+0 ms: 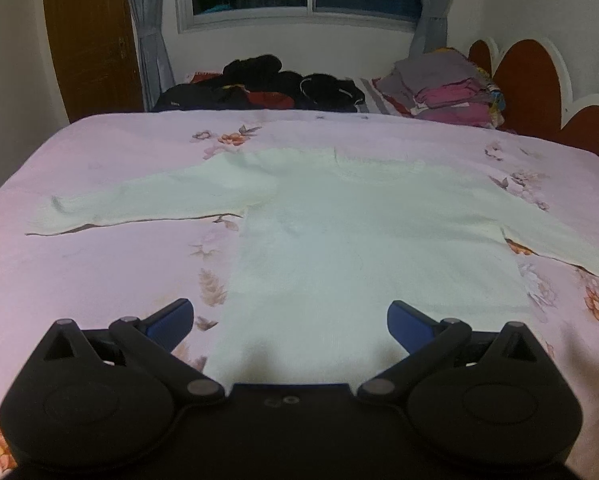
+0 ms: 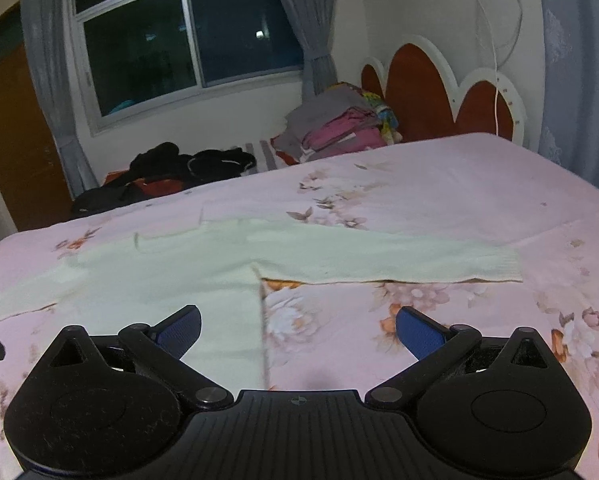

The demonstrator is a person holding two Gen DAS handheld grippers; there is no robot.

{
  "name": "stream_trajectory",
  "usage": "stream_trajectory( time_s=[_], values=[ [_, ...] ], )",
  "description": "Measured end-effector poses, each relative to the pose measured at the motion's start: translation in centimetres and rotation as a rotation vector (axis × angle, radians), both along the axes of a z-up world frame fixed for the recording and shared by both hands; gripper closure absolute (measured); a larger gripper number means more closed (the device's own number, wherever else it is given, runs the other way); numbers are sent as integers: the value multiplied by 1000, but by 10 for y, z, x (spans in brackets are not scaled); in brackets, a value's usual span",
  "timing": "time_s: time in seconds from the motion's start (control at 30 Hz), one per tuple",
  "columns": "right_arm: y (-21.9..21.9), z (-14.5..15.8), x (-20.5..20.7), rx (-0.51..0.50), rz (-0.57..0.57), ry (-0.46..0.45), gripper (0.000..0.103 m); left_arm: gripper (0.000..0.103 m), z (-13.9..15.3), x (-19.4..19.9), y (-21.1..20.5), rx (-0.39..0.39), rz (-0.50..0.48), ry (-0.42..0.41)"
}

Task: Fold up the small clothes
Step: 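Move the right tool to a sweater sleeve cuff and close on it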

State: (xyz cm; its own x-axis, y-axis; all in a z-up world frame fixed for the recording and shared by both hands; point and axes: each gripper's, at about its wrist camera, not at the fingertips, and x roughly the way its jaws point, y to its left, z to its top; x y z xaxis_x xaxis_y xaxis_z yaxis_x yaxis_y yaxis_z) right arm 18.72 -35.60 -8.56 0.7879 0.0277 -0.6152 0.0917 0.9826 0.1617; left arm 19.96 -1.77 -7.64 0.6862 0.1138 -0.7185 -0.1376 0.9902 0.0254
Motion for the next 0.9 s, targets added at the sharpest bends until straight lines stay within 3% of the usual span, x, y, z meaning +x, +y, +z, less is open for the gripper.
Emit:
stream_trajectory(
  time_s=[0.37,0.47,0.73,0.8,0.9],
  values=[
    [-73,-54,70,12,-92,52,1,0,-28,67,-21,11,37,53],
    [-102,-71,88,42,-149,93,29,0,-34,80,-29,24,35,70],
    [-173,-115,121,152,-299,188,29,0,-43,103,-40,46,45,98],
    [-181,-123,128,160,-316,207,45,0,-44,107,-41,51,48,99],
    [-190,-129,136,165,-340,199,53,0,-44,111,-45,59,47,102]
  ],
)
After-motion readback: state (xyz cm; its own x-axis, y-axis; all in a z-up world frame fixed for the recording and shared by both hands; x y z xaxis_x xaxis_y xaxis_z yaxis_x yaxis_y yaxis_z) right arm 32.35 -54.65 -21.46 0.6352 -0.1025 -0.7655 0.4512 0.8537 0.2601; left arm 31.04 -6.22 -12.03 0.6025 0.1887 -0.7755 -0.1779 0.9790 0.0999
